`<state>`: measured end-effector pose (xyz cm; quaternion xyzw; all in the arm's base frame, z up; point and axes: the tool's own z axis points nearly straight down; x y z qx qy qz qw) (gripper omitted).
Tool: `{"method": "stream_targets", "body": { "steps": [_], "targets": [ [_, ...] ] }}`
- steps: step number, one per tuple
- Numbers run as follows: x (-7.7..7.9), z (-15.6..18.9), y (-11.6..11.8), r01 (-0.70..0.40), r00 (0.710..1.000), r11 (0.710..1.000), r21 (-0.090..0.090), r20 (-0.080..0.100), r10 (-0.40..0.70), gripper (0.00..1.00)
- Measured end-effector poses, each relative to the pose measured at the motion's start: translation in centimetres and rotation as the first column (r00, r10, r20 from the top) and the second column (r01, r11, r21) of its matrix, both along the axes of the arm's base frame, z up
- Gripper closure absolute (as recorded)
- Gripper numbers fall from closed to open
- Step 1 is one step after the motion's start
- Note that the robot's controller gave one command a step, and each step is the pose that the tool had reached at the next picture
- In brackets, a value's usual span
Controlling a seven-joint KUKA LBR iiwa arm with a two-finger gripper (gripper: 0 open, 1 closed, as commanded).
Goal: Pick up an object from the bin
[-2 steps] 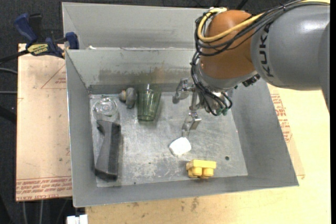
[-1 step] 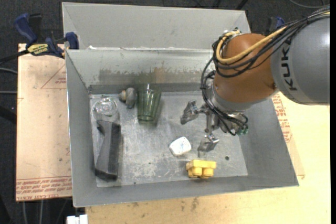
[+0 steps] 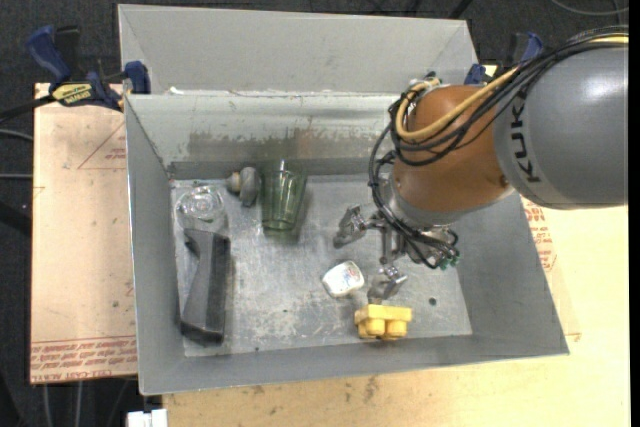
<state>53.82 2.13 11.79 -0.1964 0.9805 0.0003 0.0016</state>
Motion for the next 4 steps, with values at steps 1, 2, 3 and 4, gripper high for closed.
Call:
{"method": "stream_targets", "body": {
  "steps": [1,2,3,4],
  "targets": [
    [1.24,-3.16,0.92,-0.207,0.978,0.978,0.001,0.015,0.207,0.0],
    [0.89,-4.16,0.94,-0.04,0.999,0.999,-0.007,-0.002,0.04,1.0],
    [0.89,-4.16,0.93,-0.04,0.999,0.999,-0.007,-0.002,0.04,1.0],
    [0.73,-3.71,0.95,-0.039,0.999,0.999,-0.005,-0.006,0.039,1.0]
  ]
}}
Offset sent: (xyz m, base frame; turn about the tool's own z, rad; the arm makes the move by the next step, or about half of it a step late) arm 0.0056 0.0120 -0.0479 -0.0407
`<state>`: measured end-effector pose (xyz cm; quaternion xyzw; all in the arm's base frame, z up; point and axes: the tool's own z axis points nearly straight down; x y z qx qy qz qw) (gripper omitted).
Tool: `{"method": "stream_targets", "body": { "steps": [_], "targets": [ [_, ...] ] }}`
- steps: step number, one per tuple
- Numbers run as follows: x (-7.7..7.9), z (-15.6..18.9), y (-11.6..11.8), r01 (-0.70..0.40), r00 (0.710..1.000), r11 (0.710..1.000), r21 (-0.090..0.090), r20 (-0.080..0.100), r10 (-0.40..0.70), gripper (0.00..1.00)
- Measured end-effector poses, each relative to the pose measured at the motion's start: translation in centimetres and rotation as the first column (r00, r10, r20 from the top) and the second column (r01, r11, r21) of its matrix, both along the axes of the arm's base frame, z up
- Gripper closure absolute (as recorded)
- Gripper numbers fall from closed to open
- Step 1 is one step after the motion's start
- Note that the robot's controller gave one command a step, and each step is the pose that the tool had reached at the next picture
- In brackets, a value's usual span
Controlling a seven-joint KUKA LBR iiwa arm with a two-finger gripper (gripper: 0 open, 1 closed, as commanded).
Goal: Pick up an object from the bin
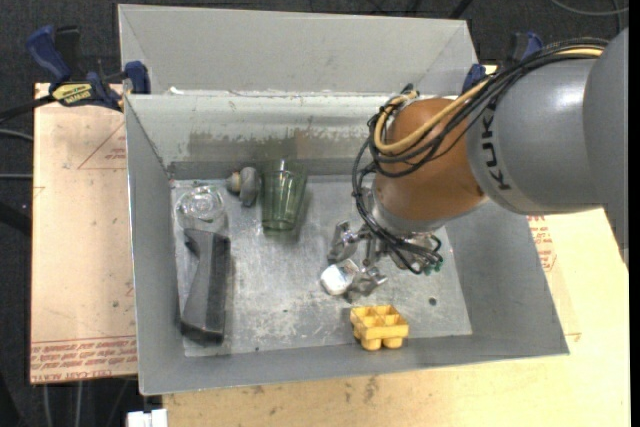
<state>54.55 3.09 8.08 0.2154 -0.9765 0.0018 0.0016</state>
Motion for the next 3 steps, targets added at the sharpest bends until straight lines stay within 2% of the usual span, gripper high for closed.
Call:
{"method": "stream_targets", "body": {
  "steps": [1,3],
  "targets": [
    [-0.2,1.9,0.1,0.001,1.0,1.0,0.004,-0.003,-0.001,1.0],
    [-0.1,6.1,0.2,0.0,1.0,1.0,0.006,0.003,0.0,1.0]
  ]
}}
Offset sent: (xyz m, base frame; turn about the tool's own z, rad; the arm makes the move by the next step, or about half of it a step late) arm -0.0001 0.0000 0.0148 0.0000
